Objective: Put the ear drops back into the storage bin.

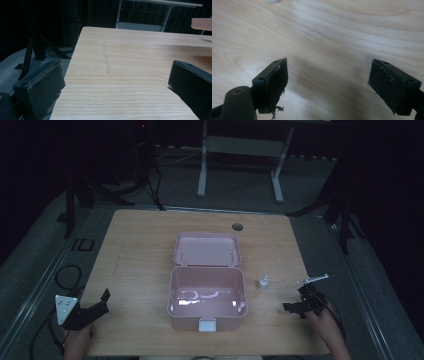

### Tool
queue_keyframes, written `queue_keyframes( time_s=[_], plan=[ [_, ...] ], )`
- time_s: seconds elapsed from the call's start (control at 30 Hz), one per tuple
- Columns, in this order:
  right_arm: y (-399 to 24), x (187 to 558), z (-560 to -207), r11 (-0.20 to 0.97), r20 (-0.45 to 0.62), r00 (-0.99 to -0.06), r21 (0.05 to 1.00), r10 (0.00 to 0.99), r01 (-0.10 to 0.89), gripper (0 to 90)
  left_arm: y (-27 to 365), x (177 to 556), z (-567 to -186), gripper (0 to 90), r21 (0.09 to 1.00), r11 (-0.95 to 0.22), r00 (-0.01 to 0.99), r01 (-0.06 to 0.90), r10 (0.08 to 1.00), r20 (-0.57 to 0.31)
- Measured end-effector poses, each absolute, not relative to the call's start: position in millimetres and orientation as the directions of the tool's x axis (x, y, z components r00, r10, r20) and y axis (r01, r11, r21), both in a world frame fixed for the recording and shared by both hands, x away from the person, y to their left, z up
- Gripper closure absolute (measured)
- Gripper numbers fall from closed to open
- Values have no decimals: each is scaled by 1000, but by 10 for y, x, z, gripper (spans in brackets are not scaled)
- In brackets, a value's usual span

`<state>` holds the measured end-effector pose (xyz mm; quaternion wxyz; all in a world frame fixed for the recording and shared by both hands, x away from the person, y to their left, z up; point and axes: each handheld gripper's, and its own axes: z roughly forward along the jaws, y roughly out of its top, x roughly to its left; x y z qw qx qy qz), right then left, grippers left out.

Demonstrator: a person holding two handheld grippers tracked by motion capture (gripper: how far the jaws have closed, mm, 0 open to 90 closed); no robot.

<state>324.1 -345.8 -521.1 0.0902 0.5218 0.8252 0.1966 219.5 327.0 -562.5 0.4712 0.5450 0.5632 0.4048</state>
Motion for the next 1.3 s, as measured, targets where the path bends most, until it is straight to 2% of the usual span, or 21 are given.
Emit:
queue_keyframes(
  time_s=[0.2, 0.23, 0.43, 0.53, 0.57, 0.6, 0.63, 0.67, 0.7, 0.73, 0.87, 1.0, 1.17, 1.3],
  plan=[
    [-3421, 3244, -5189, 450, 24, -492, 368, 871, 814, 138, 3271, 2195, -5625, 5, 969, 80, 38, 233, 995, -91],
    [-3398, 3249, -5181, 487, 12, -518, 323, 855, 812, 137, 3272, 2194, -5625, 4, 969, 80, 38, 232, 995, -91],
    [-3346, 3242, -5159, 567, -10, -579, 219, 815, 794, 154, 3272, 2195, -5625, 4, 969, 80, 39, 233, 995, -92],
    [-3308, 3242, -5153, 616, -6, -620, 129, 785, 778, 156, 3274, 2194, -5625, 5, 969, 81, 39, 232, 995, -93],
    [-3308, 3242, -5153, 616, -6, -620, 129, 785, 778, 156, 3274, 2194, -5625, 5, 969, 81, 39, 232, 995, -93],
    [-3283, 3236, -5140, 639, 3, -641, 78, 768, 765, 158, 3274, 2194, -5625, 5, 969, 81, 39, 232, 995, -93],
    [-3283, 3236, -5140, 639, 3, -641, 78, 768, 765, 158, 3274, 2194, -5625, 5, 969, 81, 39, 232, 995, -93],
    [-3260, 3225, -5121, 659, 8, -660, 33, 751, 751, 157, 3274, 2195, -5625, 4, 969, 82, 39, 233, 995, -93],
    [-3260, 3225, -5121, 659, 8, -660, 33, 751, 751, 157, 3274, 2195, -5625, 5, 969, 82, 39, 233, 995, -93],
    [-3249, 3227, -5097, 674, 28, -674, -11, 738, 738, 158, 3274, 2195, -5625, 5, 969, 82, 39, 232, 995, -93],
    [-3240, 3226, -5073, 689, 66, -686, -83, 725, 720, 158, 3273, 2194, -5625, 5, 969, 80, 39, 233, 995, -92],
    [-3244, 3244, -5070, 697, 99, -689, -96, 717, 711, 155, 3271, 2194, -5625, 5, 970, 78, 39, 232, 995, -90],
    [-3248, 3302, -5040, 697, 96, -691, -59, 716, 714, 135, 3272, 2193, -5625, 5, 970, 79, 39, 232, 995, -90],
    [-3218, 3315, -5051, 720, 72, -717, -71, 694, 690, 128, 3272, 2193, -5625, 5, 969, 79, 39, 232, 995, -91]
  ],
)
